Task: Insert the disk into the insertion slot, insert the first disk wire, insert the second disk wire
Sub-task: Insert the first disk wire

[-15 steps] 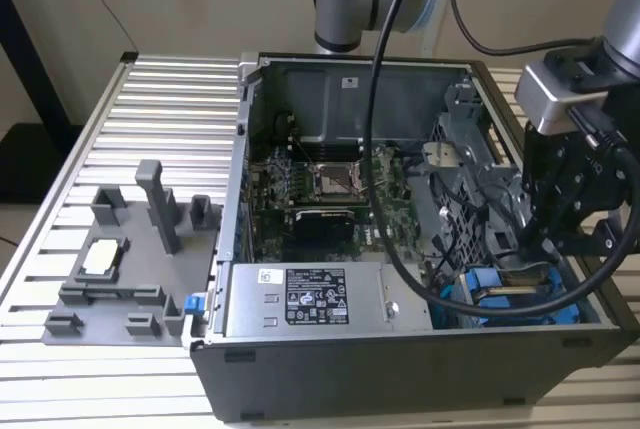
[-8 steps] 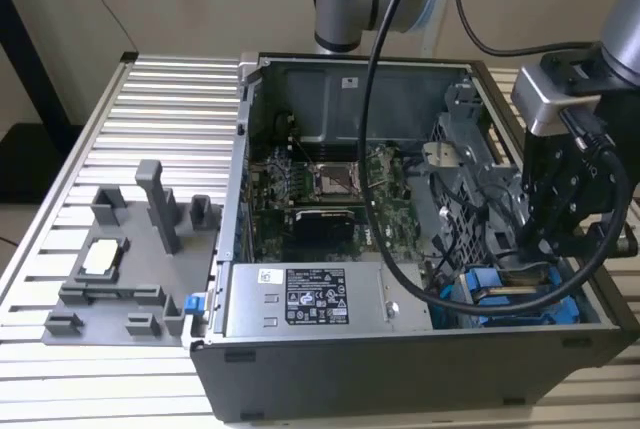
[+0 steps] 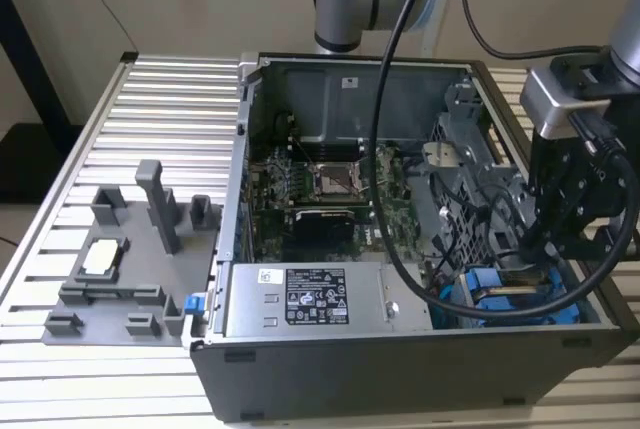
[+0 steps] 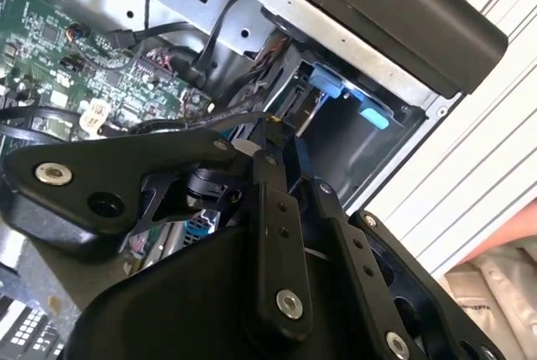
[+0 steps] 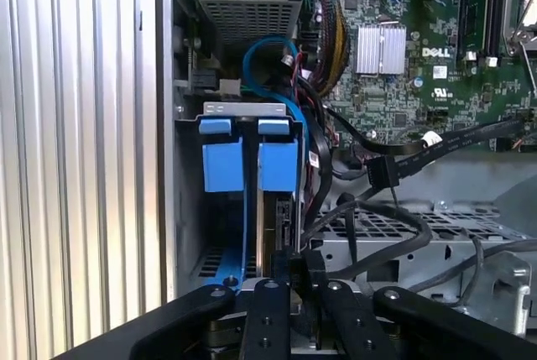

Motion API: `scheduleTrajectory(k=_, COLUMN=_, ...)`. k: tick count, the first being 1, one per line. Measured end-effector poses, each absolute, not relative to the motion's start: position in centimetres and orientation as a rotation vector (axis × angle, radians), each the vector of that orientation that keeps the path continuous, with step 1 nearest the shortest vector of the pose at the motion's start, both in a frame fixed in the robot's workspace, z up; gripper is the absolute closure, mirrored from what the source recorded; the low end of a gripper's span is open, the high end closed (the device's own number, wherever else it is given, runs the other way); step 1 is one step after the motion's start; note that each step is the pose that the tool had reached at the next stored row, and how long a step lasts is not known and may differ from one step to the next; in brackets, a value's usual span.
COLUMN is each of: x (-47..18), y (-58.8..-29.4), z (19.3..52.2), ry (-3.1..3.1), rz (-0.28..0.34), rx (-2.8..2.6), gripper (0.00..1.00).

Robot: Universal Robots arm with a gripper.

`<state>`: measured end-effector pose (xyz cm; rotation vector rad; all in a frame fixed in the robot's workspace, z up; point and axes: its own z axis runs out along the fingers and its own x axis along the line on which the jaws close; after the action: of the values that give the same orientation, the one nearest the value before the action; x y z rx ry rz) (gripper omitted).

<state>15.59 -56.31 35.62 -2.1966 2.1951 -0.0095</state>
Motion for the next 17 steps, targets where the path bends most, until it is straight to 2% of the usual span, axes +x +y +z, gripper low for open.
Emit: scheduleTrajectory(k=17, x=15.65, y=-56.35, z=35.32, ry=2.206, rz=0.007, rx=-2.172, gripper=0.81)
